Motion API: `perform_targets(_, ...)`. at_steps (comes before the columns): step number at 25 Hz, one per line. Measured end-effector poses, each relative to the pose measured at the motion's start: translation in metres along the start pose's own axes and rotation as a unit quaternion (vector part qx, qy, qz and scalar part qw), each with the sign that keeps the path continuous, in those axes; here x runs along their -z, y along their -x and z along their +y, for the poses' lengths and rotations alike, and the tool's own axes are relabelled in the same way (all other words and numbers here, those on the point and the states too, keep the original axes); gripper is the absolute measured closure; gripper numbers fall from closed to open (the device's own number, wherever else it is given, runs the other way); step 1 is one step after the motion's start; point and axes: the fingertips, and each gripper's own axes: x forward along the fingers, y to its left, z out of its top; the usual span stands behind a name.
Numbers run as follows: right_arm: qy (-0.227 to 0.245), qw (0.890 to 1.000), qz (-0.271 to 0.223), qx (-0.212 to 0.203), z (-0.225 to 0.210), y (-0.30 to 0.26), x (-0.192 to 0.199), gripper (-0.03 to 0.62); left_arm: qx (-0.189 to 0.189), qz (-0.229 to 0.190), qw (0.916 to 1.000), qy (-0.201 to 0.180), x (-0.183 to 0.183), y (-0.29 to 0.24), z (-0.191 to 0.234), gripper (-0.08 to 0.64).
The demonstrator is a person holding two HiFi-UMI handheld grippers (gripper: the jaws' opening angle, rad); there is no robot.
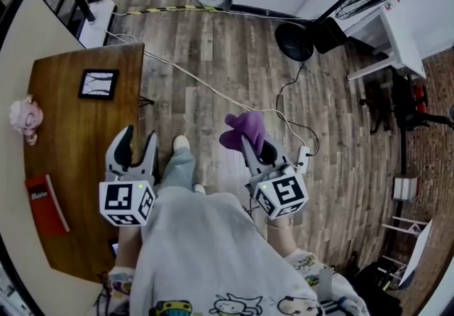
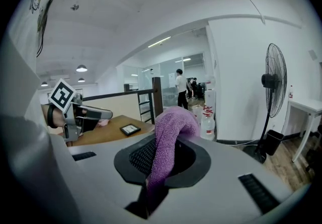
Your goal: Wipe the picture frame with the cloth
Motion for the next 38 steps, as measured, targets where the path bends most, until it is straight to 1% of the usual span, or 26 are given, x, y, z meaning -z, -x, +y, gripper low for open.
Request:
perform_targets(3, 0.002, 1.000, -0.004, 0.001, -0.009, -0.036, -0.018, 0.566, 0.002, -0.002, 1.0000, -0.003, -0.018, -0.027, 0.021, 0.351)
perform_targets(7, 0.007, 1.000, -0.007, -0.005, -0.014, -0.079, -0.040, 0.566, -0.008, -0.009, 0.9999, 0.001, -0.041, -0.056, 0.052, 0.334)
perform_targets(15, 0.023, 0.999, 0.012, -0.022, -0.012, -0.141, -0.063, 0.566, -0.029, -0.017, 0.9992, 0.023, -0.060, -0.092, 0.103, 0.310)
perform_targets(18, 0.035, 0.998, 0.021, -0.037, -0.005, -0.160, -0.069, 0.566, -0.044, -0.018, 0.9984, 0.030, -0.061, -0.093, 0.118, 0.308)
perform_targets(21, 0.057, 0.996, 0.030, -0.059, 0.009, -0.179, -0.073, 0.566, -0.064, -0.019, 0.9969, 0.042, -0.053, -0.090, 0.135, 0.307)
perform_targets(27, 0.084, 0.991, 0.033, -0.100, 0.038, -0.216, -0.083, 0.566, -0.100, -0.024, 0.9929, 0.059, -0.044, -0.078, 0.168, 0.305)
perform_targets(30, 0.099, 0.986, 0.036, -0.131, 0.060, -0.236, -0.085, 0.566, -0.124, -0.030, 0.9890, 0.075, -0.039, -0.067, 0.188, 0.305)
perform_targets(33, 0.116, 0.978, 0.037, -0.170, 0.079, -0.259, -0.093, 0.566, -0.158, -0.040, 0.9824, 0.092, -0.038, -0.056, 0.207, 0.305)
perform_targets(35, 0.129, 0.970, 0.039, -0.203, 0.089, -0.276, -0.101, 0.566, -0.187, -0.046, 0.9756, 0.106, -0.038, -0.050, 0.216, 0.305)
perform_targets(38, 0.148, 0.955, 0.044, -0.253, 0.108, -0.307, -0.108, 0.566, -0.234, -0.053, 0.9621, 0.130, -0.034, -0.038, 0.231, 0.305)
